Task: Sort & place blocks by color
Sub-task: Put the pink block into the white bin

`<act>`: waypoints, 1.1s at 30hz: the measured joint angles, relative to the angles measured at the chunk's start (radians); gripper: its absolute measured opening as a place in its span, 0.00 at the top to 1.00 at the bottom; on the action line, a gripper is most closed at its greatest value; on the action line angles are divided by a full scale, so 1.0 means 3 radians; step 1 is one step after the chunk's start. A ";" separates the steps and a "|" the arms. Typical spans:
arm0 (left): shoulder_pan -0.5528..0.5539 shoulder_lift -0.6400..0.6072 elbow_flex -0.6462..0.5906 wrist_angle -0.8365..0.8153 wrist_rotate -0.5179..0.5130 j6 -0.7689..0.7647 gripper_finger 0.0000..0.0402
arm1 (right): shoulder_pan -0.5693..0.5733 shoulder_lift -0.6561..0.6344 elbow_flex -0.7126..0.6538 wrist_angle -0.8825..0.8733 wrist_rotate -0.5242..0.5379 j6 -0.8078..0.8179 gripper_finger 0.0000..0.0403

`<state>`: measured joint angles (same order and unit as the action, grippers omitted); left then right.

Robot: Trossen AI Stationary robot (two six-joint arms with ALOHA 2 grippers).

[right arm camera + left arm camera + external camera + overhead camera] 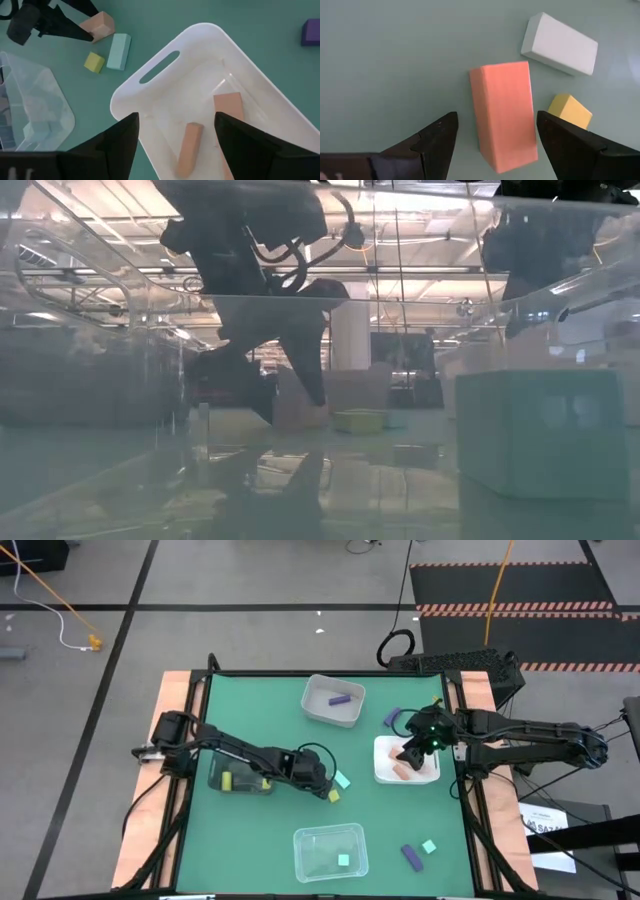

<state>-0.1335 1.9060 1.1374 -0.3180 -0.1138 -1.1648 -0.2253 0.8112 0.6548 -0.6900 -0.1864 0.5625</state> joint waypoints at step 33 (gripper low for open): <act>0.0204 -0.0649 0.0003 0.1638 -0.0451 0.0793 0.67 | -0.0001 0.0003 -0.0001 0.0494 0.0017 -0.0482 0.38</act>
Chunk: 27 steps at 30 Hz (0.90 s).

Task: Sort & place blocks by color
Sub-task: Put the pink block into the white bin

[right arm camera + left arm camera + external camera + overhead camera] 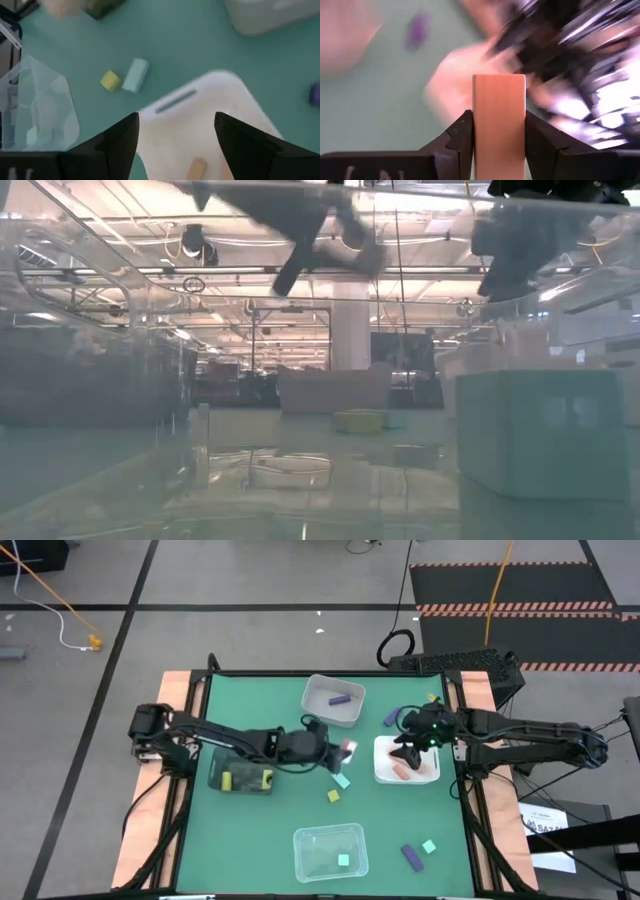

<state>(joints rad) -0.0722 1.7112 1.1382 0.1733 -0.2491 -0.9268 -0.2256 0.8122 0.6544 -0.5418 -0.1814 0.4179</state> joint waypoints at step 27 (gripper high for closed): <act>0.0030 -0.0295 -0.0005 0.1039 0.0029 0.1224 0.67 | 0.0238 0.0604 0.0000 0.3340 -0.0018 0.0412 0.38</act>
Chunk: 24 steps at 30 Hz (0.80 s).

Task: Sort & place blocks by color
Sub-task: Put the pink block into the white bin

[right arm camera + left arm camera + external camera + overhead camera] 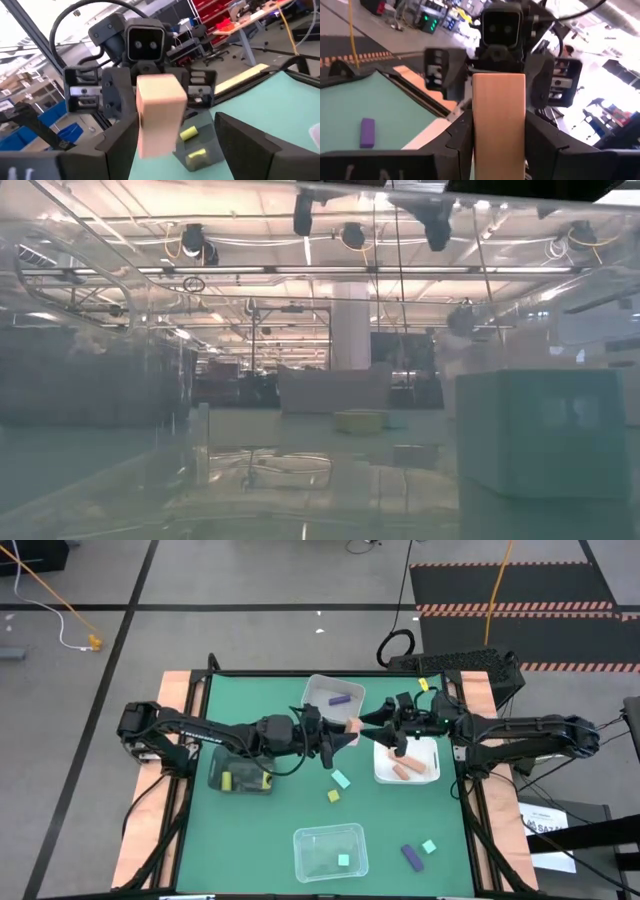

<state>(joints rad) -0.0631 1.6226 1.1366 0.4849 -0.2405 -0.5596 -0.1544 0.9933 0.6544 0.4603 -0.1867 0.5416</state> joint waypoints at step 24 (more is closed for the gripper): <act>-0.0085 0.0001 0.0000 -0.0165 -0.0023 -0.0147 0.57 | 0.0062 0.0494 0.0002 0.0802 -0.0469 0.0402 0.72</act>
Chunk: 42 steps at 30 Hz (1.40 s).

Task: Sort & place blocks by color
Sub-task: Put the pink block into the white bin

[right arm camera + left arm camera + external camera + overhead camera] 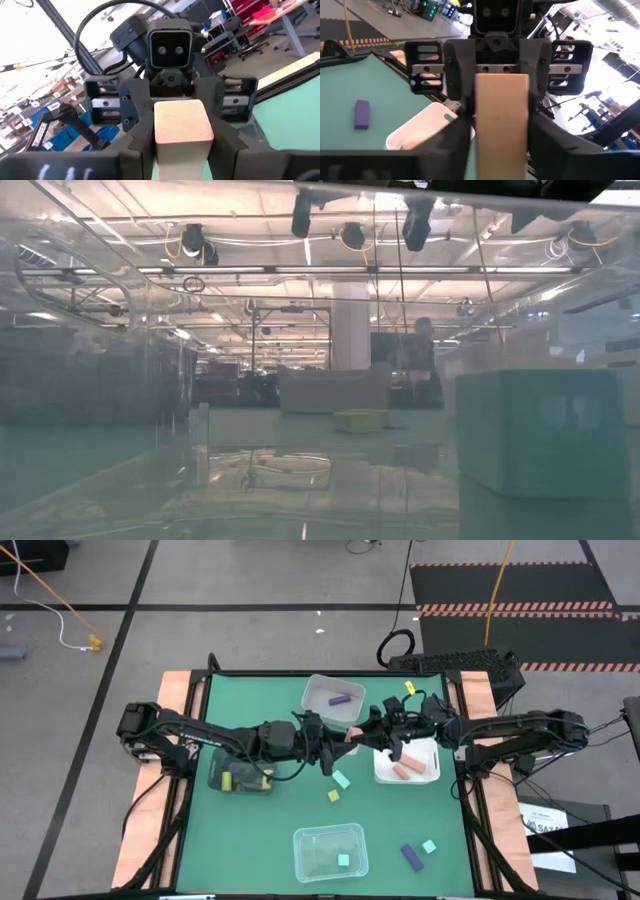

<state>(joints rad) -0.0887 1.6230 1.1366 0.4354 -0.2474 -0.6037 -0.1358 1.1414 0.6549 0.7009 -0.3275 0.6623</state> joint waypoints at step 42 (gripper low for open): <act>-0.0012 0.0000 0.0001 -0.1273 0.0500 -0.0973 0.10 | -0.0112 -0.0770 -0.0002 -0.2757 -0.0056 -0.0165 0.72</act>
<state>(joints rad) -0.0923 1.6230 1.1370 0.0536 -0.0974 -0.8955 -0.1694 0.9104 0.6544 -0.1261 -0.3444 0.6128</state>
